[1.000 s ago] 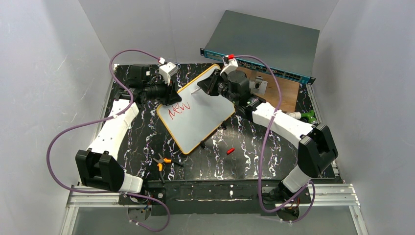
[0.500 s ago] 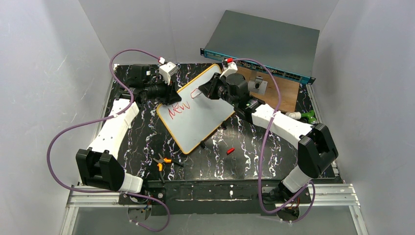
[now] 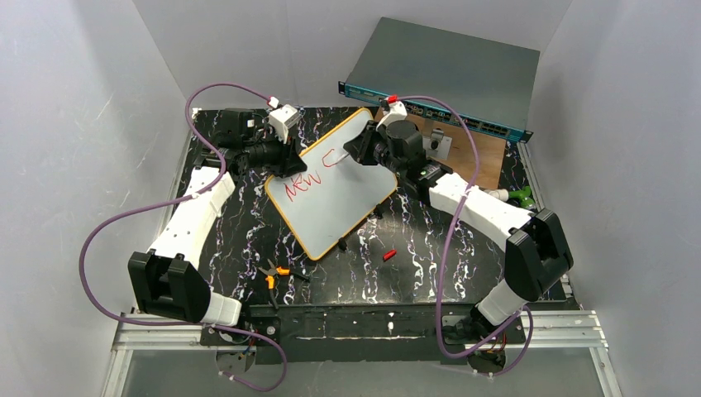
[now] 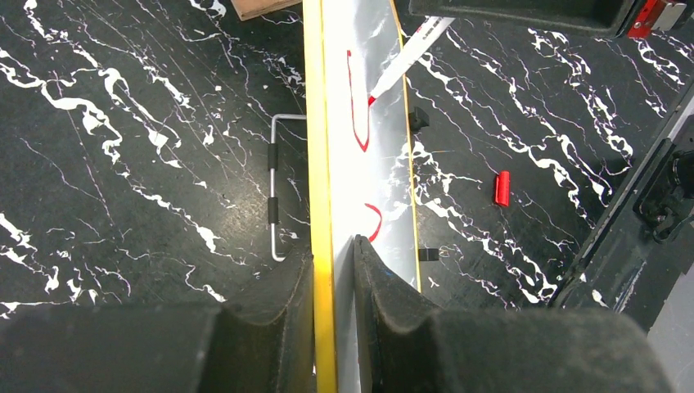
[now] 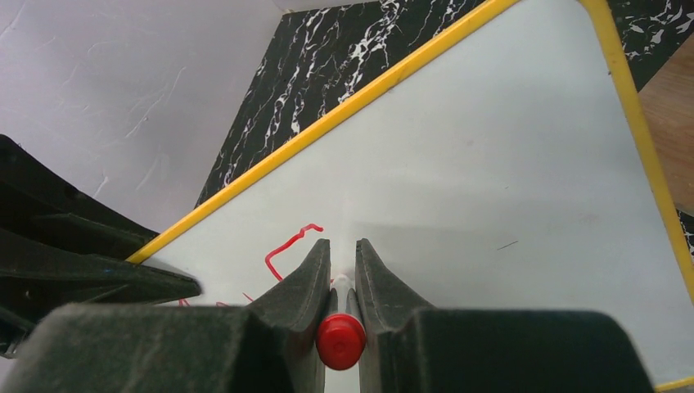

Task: Write a sentence on the whiteboard

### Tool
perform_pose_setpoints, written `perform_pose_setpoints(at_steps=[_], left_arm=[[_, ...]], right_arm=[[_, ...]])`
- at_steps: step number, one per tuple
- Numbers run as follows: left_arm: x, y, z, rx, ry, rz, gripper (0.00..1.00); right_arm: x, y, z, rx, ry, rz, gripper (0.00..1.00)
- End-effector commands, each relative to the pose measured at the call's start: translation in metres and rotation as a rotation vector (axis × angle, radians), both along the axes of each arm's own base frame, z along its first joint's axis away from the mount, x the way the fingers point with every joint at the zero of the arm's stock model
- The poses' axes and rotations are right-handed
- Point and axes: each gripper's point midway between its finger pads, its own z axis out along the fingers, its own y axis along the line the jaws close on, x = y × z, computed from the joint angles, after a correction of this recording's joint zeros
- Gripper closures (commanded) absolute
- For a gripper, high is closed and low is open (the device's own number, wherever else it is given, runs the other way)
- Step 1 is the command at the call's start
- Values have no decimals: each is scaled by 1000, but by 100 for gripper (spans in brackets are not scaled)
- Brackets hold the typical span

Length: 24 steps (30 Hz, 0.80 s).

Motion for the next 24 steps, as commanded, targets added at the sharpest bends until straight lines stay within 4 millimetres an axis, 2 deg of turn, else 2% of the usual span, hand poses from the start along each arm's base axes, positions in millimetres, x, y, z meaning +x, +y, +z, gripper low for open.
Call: perform_pose_setpoints(at_steps=[1,5,13,18,24], left_arm=[[-3,-1,2,49,-49,-48,100],[-3,-1,2,50,-49,-48,100],[-3,-1,3,50,-52,-48,100],[-3,-1,3,50,-53,-48,100],[-3,-1,3,49,-54,-49,100]], right_arm=[[-2,-2,60,61,-132,20,99],[-7,-1,80,99,-162,39,99],[6,2,105,132,-199,3,99],[16,0,110,137,-205,-35,99],[27,-5,103,126,-178,-72,99]])
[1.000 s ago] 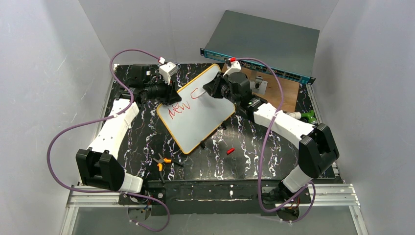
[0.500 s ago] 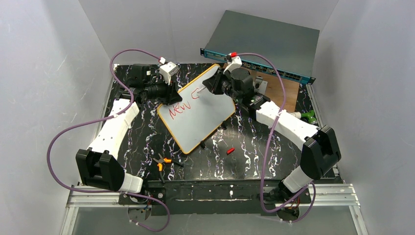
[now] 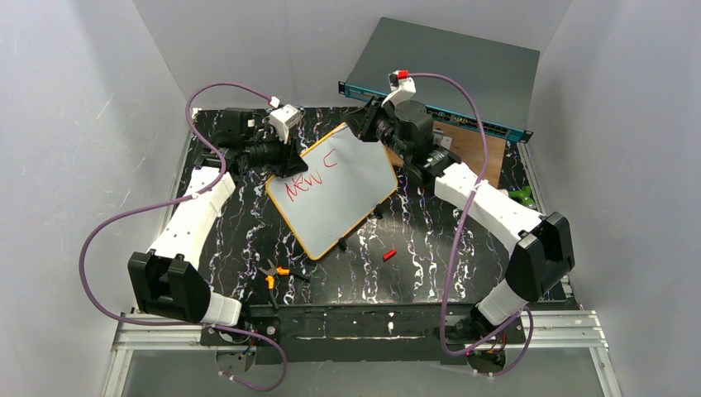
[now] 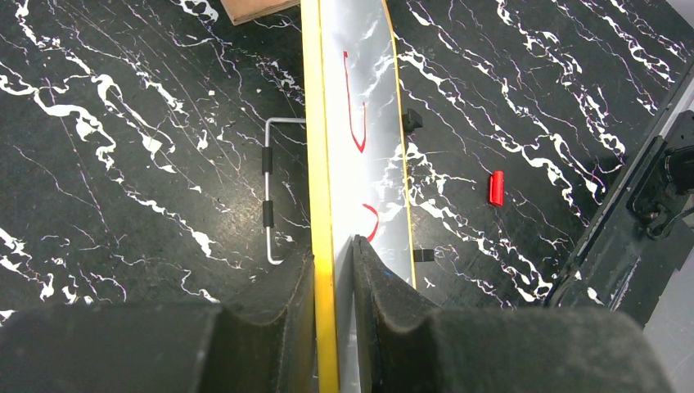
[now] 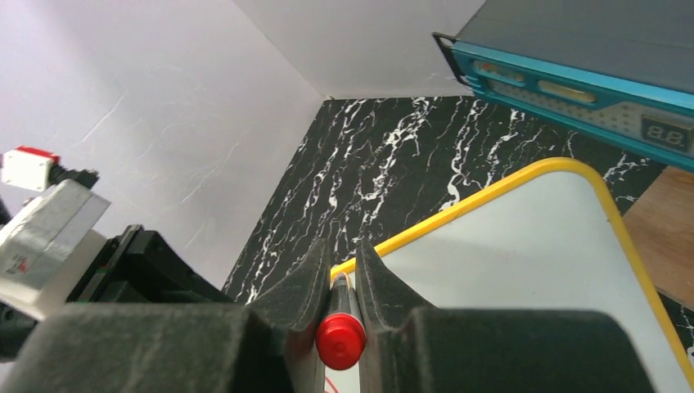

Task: Write a sentence on the whiteboard

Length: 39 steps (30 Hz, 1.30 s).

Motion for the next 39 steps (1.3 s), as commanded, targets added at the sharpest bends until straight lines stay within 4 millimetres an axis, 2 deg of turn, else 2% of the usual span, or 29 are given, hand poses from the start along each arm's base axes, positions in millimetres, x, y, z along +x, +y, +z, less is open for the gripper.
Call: perform_pose_setpoints(at_steps=[1,10,21,30,39], left_arm=[[-2,2,1,57,-51,-37,100],[-2,2,0,57,-51,-38,100],[-4,3,-1,61,-49,-36,100],[-3,2,0,59,-51,-36,100],[-3,2,1,59,-51,-35,100]], right_arm=[[16,-4,18,33,-34,-50,99],[17,-3,-1,21,3,-51,99],[18,0,-15,6,27,-43,99],[13,-5,-39,-33,71,-43,99],[-2,-13,-78,-89,137,-38,99]])
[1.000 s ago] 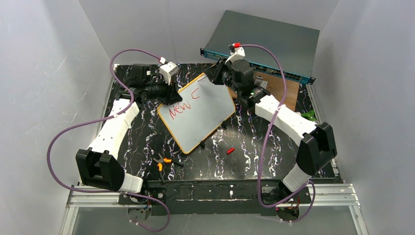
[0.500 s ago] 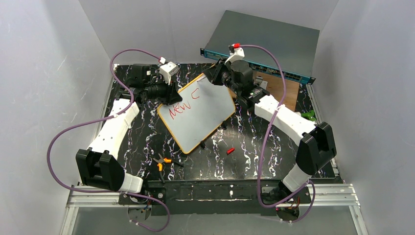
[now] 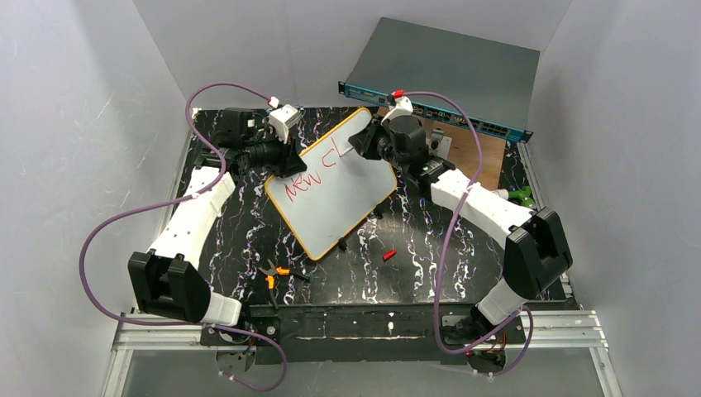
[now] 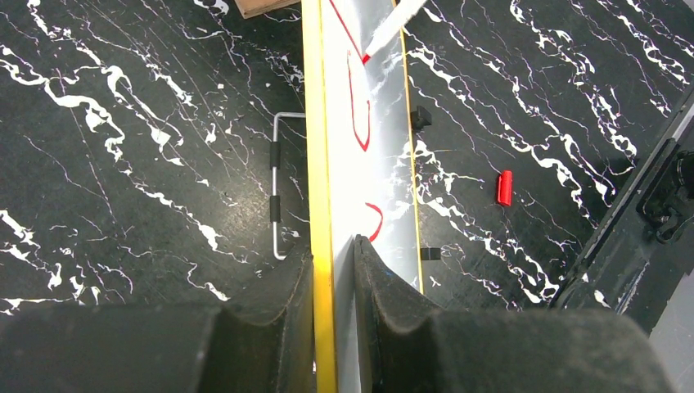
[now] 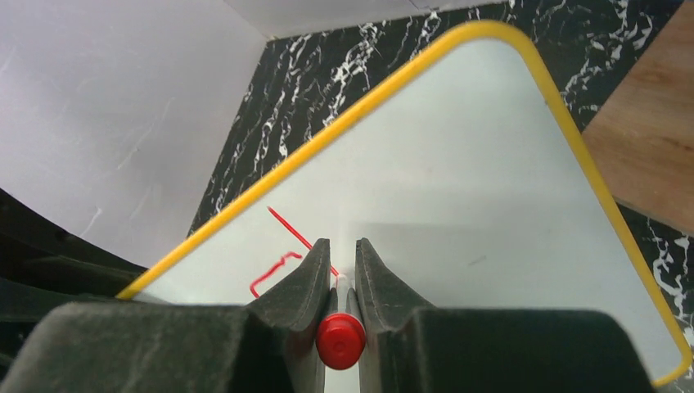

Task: Write a sentence on the whiteboard

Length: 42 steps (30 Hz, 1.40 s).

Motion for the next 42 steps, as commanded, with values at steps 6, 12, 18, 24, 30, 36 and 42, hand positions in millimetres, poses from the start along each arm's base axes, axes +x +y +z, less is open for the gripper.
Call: perform_pose_setpoints(at_steps=[6,12,18,24,30,36,42], left_arm=[[-3,0,2,49,-50,-48,100],[-4,0,2,47,-51,-50,100],[-3,0,2,49,-51,-48,100],[-3,0,2,50,-54,-49,100],[-4,0,3,50,-55,-48,100],[-4,0,4,49,-58,-50,100],[-4,0,3,51,-58,-50,100]], right_arm=[[-6,-8,-5,-29,-1,-9,99],[1,2,20,4,-37,4,99],[8,10,41,32,-70,13,99],[14,10,43,28,-73,-7,99],[20,3,35,2,-62,-47,99],[24,-3,35,-6,-62,-69,99],[25,-9,33,-13,-61,-85,99]])
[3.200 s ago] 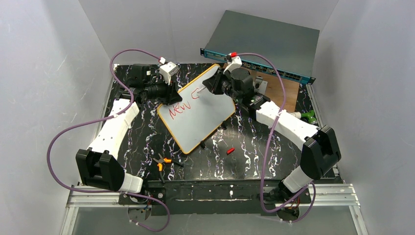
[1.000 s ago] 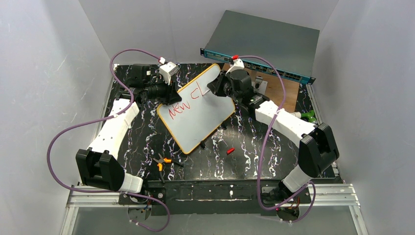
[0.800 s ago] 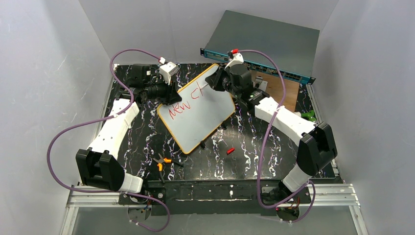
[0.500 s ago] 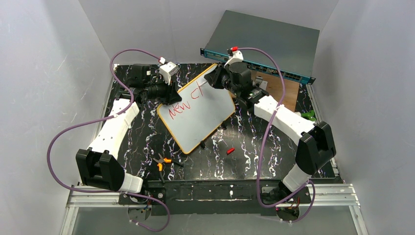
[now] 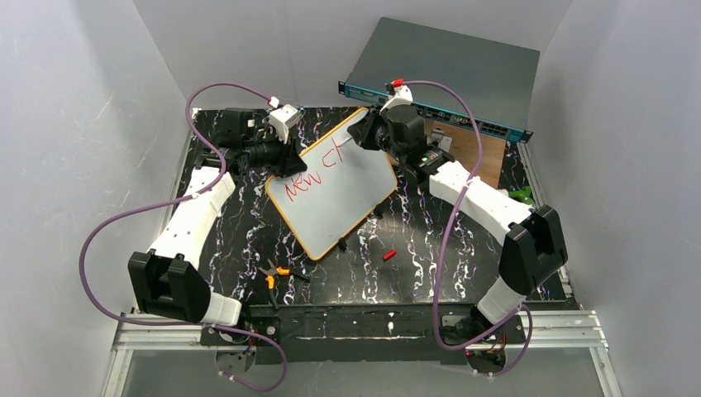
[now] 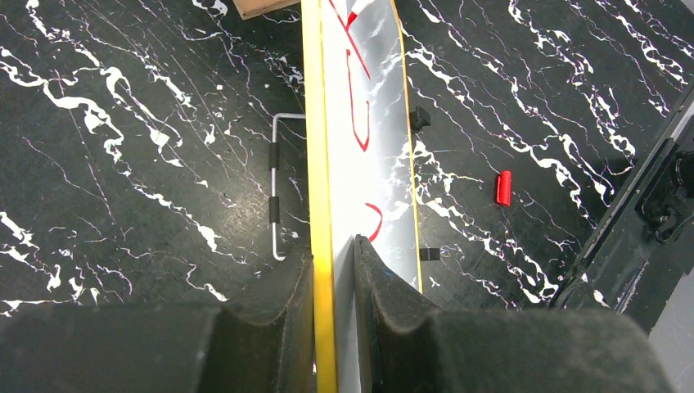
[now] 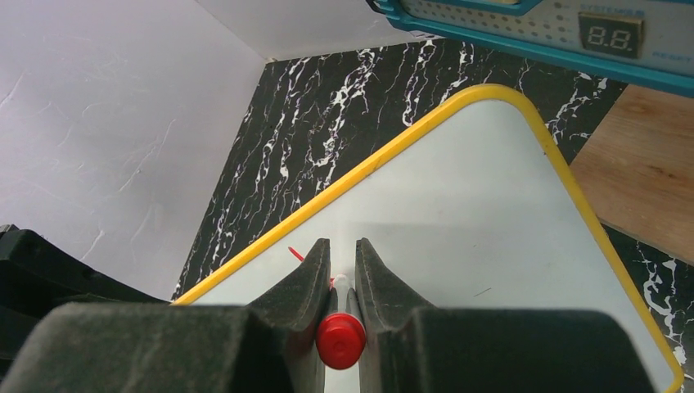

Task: Write a sentence on the whiteboard

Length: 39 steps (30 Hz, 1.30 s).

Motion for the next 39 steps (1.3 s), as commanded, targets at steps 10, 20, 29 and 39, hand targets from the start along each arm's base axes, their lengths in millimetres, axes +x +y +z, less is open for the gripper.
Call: perform_pose_setpoints(at_steps=[10,20,29,39], left_arm=[[-6,1,6,54,-66,-45,100],[-7,2,5,55,-60,-44,100],[-4,1,8,53,-67,-44,100],[-4,0,5,54,-59,-48,100]], right_arm=[[6,-12,-9,-31,-14,-48,99],[-9,-18,-2,-25,-23,-16,99],[-25,-20,30,36,-55,18,99],[-14,-31,25,12,-57,-31,99]])
